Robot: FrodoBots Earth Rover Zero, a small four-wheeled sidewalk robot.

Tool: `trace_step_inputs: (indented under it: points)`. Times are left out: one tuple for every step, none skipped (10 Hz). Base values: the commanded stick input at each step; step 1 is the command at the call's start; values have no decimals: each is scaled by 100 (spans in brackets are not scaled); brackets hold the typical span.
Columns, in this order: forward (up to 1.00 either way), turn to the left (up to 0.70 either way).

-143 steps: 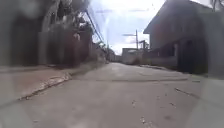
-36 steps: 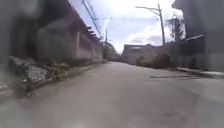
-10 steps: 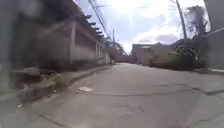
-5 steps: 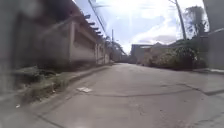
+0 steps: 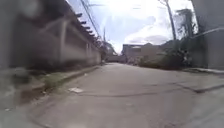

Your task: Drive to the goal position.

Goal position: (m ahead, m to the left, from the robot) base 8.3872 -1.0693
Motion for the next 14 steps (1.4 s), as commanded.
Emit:
trace_step_inputs:
  points:
    - [0,0]
    - [0,-8]
    - [0,-46]
    - [0,-83]
    - [0,-96]
    - [0,-77]
    - [0,-19]
    - [0,0]
    - [0,0]
    - [0,0]
    - [0,0]
    - [0,0]
    - [0,0]
    - [0,0]
